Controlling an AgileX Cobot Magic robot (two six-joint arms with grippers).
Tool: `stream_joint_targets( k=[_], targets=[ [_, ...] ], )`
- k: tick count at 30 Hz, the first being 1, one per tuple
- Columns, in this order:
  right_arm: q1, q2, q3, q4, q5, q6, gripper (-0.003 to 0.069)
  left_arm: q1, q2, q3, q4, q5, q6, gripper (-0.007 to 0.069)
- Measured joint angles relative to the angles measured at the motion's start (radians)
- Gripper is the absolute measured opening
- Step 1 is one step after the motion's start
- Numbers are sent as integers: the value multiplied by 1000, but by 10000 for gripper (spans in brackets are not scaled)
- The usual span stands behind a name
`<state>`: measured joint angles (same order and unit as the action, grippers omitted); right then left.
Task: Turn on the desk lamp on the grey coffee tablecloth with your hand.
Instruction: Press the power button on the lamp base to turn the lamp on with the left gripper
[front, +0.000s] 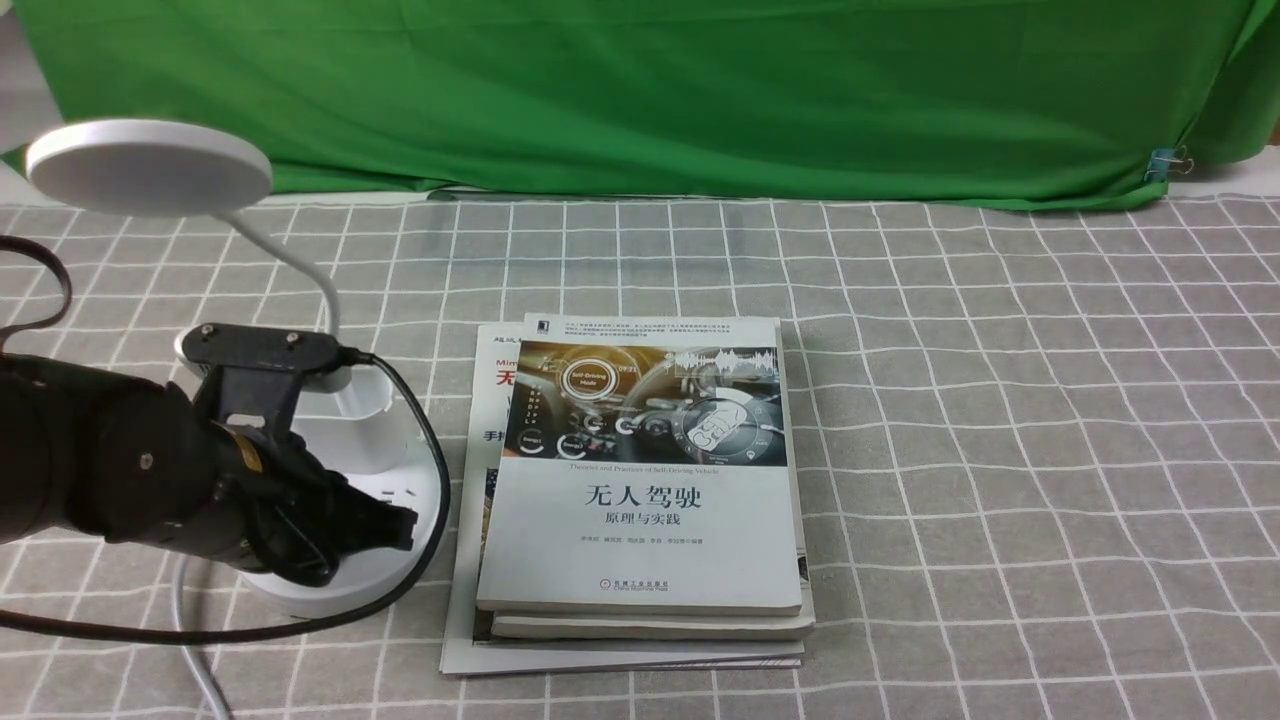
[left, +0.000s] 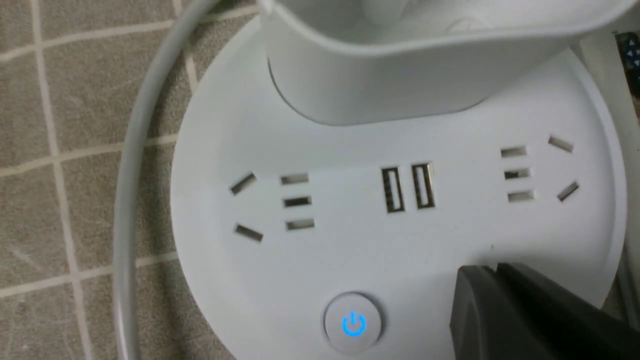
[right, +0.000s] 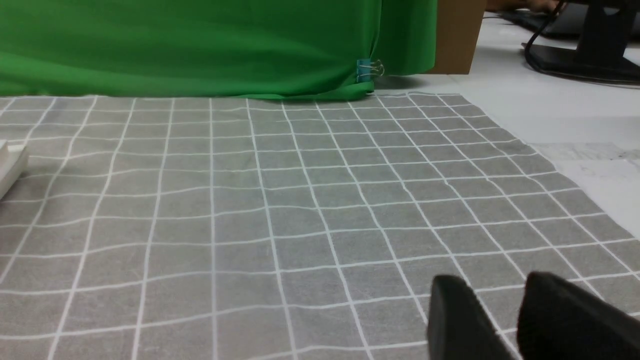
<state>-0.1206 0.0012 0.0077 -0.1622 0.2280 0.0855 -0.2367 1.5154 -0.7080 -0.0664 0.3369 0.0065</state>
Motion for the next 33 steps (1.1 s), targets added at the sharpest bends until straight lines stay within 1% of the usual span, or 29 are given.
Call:
stream_joint_targets(
  k=[16, 23, 33],
  targets=[
    [0, 0, 0, 0, -1, 0, 245, 0, 0, 13, 0, -38, -6, 5],
    [0, 0, 0, 0, 0, 0, 245, 0, -3, 50, 0, -110, -6, 5],
    [0, 0, 0, 0, 0, 0, 245, 0, -4, 54, 0, -116, -6, 5]
  ],
)
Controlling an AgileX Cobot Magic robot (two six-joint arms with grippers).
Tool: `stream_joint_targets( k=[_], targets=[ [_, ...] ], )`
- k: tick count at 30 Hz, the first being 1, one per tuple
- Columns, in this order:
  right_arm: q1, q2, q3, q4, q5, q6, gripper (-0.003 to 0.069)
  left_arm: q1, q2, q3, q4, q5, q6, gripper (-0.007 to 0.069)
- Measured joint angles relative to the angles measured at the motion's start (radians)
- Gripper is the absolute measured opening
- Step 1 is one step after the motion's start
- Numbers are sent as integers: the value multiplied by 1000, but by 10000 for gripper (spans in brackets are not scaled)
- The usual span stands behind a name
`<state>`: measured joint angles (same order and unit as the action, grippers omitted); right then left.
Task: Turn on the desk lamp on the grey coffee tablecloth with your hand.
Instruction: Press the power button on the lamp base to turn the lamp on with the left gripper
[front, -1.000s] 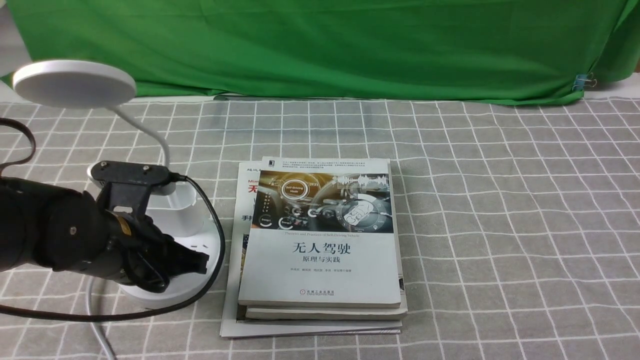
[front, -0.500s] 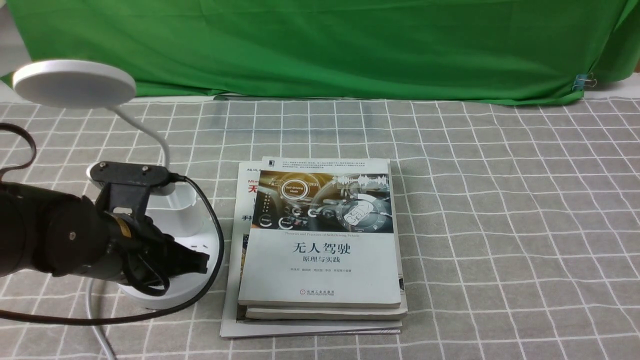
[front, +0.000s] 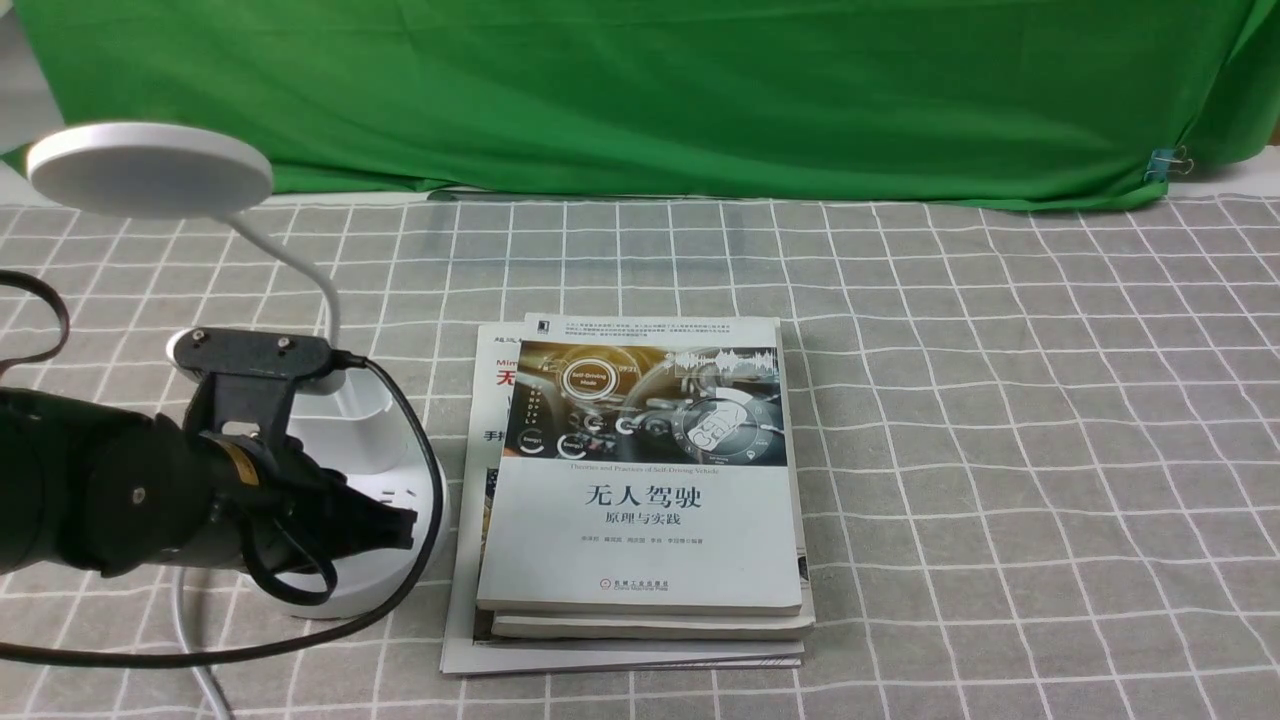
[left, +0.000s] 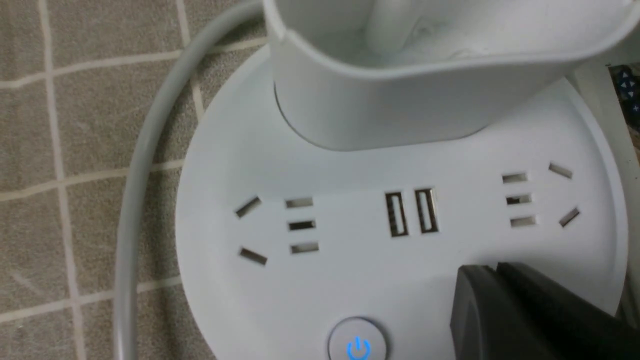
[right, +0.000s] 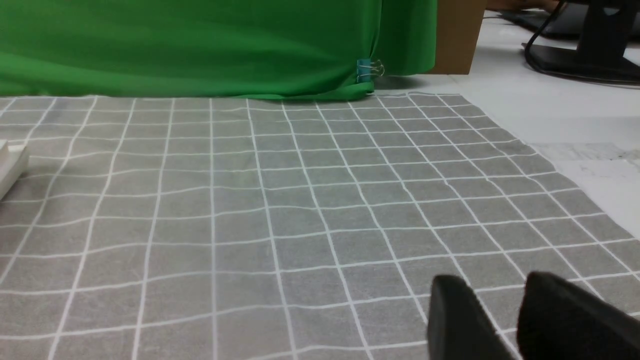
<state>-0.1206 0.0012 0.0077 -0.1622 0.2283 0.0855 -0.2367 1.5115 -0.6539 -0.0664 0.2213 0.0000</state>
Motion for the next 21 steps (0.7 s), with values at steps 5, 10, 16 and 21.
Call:
stream_joint_targets(
  k=[5, 10, 16, 21],
  targets=[
    [0, 0, 0, 0, 0, 0, 245, 0, 0, 0, 8, 3, 0, 5],
    [0, 0, 0, 0, 0, 0, 245, 0, 0, 0, 23, 5, 0, 4],
    [0, 0, 0, 0, 0, 0, 245, 0, 0, 0, 26, 6, 0, 4],
    [0, 0, 0, 0, 0, 0, 245, 0, 0, 0, 26, 6, 0, 4]
  ],
)
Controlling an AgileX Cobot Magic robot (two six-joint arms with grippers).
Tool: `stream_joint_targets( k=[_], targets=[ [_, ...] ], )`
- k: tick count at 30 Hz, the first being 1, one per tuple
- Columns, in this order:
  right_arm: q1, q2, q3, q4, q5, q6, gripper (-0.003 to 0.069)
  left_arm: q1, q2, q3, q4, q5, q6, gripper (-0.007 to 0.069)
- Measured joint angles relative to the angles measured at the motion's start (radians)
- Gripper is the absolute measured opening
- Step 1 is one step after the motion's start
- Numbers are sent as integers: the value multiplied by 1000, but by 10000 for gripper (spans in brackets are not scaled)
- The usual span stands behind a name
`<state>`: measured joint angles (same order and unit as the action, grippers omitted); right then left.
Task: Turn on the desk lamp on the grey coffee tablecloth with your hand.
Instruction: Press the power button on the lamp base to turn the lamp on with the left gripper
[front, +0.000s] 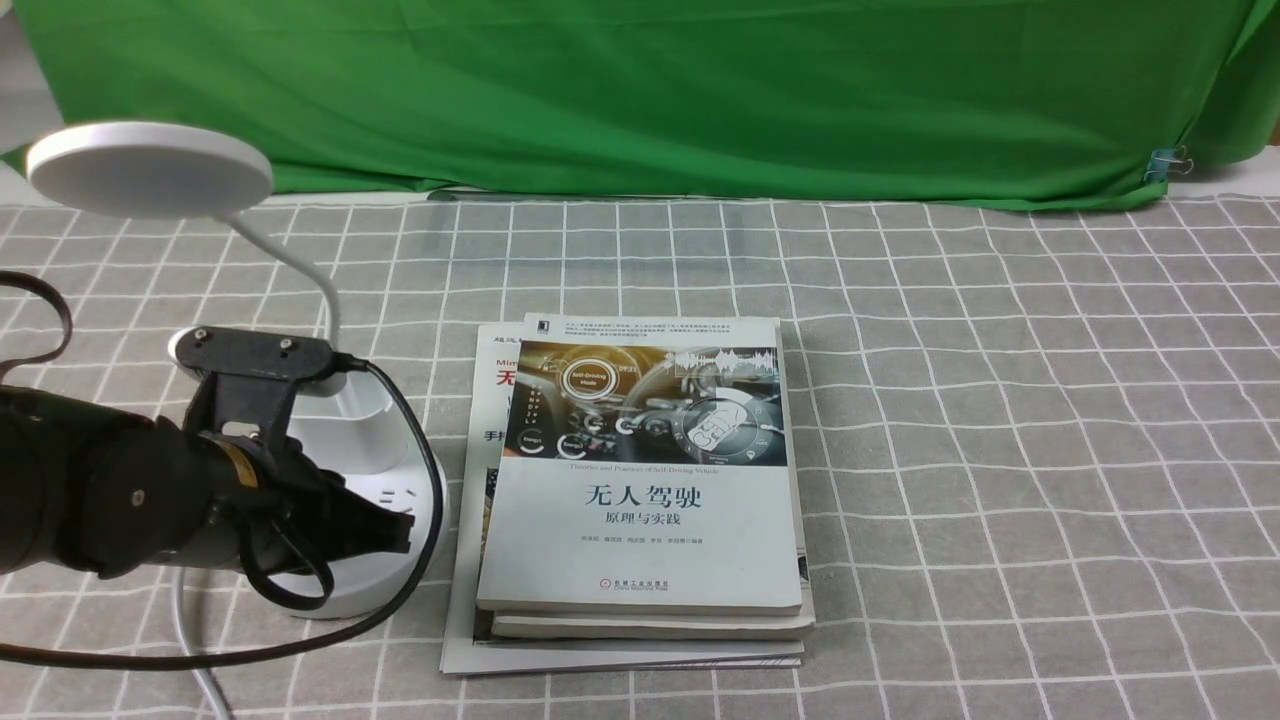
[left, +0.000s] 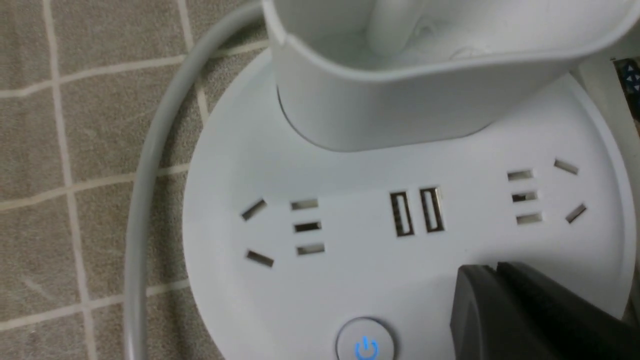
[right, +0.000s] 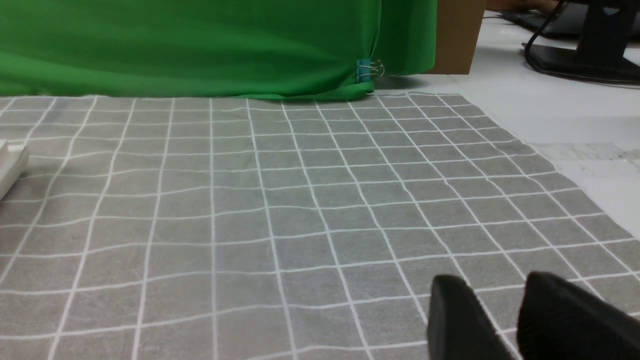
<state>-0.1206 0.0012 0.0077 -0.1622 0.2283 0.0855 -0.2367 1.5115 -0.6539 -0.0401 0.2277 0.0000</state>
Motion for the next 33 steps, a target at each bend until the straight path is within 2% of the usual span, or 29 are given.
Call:
stream_joint_targets(
  k=[21, 29, 33],
  targets=[
    [0, 0, 0, 0, 0, 0, 245, -34, 1, 2, 8, -1, 0, 4],
    [0, 0, 0, 0, 0, 0, 245, -35, 51, -2, -4, -59, 0, 4],
    [0, 0, 0, 0, 0, 0, 245, -35, 51, -29, -4, -26, 0, 4]
  ],
)
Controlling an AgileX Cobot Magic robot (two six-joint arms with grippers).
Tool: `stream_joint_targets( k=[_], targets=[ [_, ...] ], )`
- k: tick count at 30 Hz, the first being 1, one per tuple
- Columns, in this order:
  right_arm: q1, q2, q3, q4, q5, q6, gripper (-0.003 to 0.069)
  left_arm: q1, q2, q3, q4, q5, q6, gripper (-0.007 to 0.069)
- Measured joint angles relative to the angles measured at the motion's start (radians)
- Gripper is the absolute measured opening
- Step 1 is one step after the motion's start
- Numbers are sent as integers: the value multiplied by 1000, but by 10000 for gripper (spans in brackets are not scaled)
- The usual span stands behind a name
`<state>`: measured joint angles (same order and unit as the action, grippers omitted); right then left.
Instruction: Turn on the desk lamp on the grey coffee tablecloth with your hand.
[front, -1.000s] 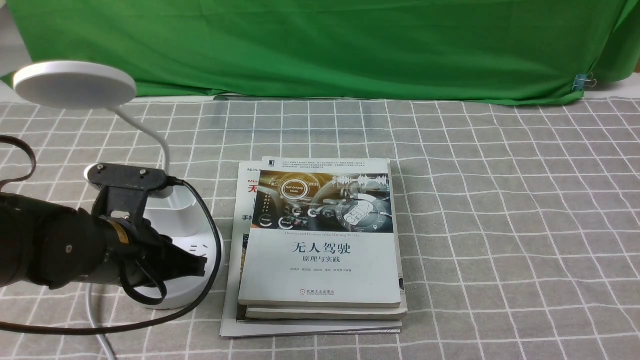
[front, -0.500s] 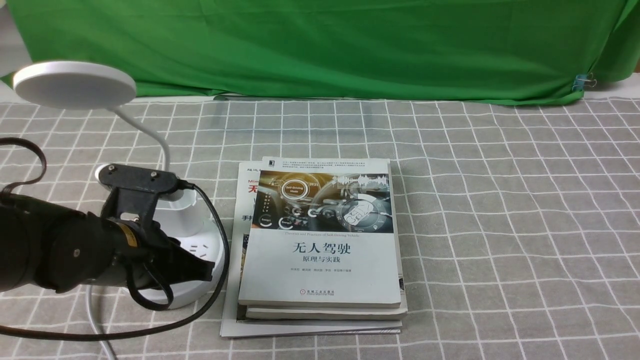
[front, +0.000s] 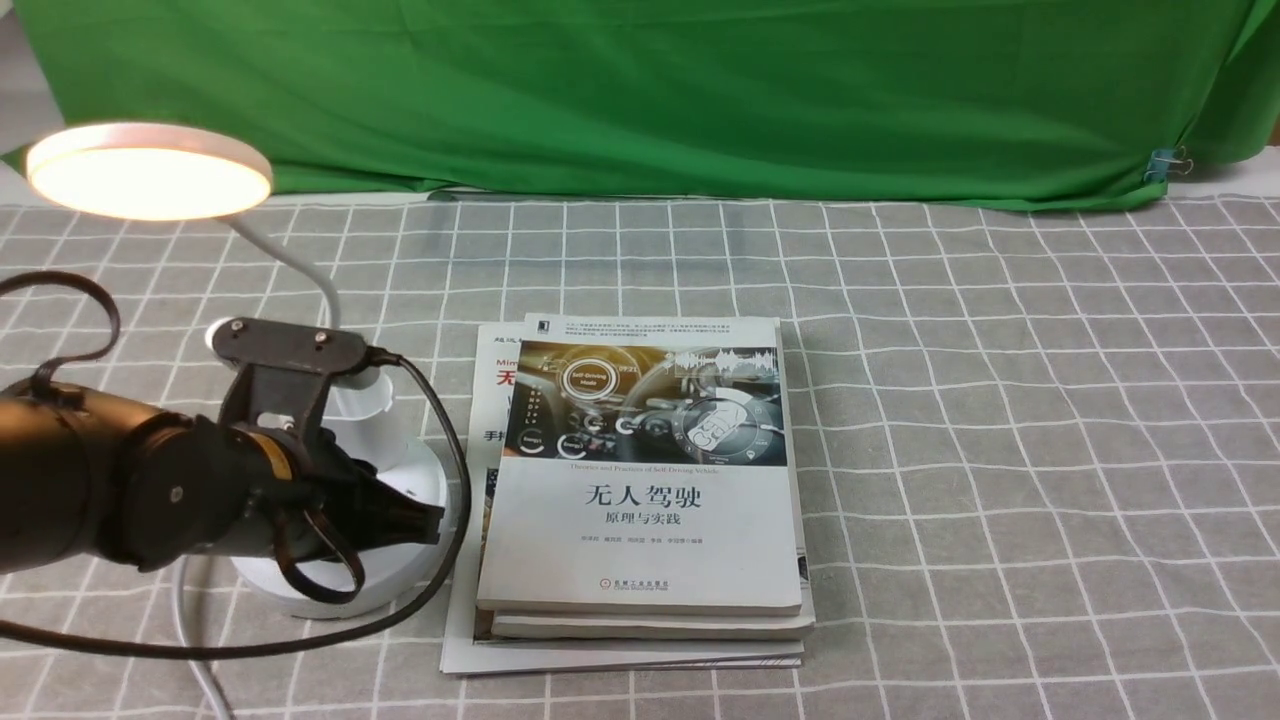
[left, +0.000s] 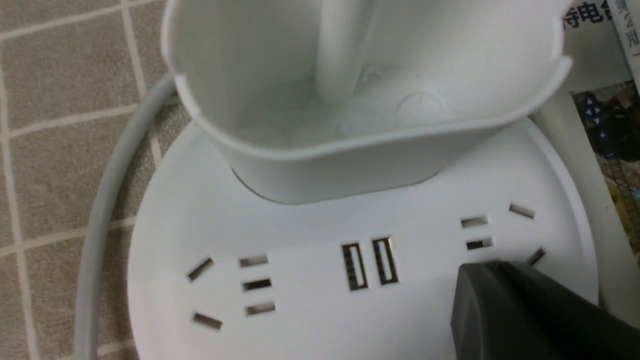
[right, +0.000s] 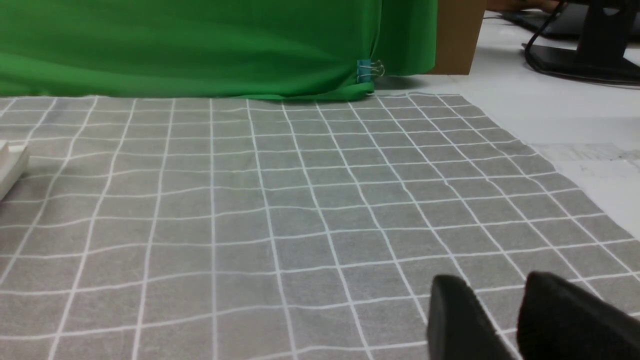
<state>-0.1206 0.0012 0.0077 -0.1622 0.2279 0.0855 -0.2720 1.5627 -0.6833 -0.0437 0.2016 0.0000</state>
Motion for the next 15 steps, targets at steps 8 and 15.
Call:
stream_joint_targets(
  k=[8, 15],
  targets=[
    [0, 0, 0, 0, 0, 0, 245, 0, -66, -3, 4, 93, 0, 4],
    [0, 0, 0, 0, 0, 0, 245, -1, -199, 5, 4, 93, 10, 4]
  ],
)
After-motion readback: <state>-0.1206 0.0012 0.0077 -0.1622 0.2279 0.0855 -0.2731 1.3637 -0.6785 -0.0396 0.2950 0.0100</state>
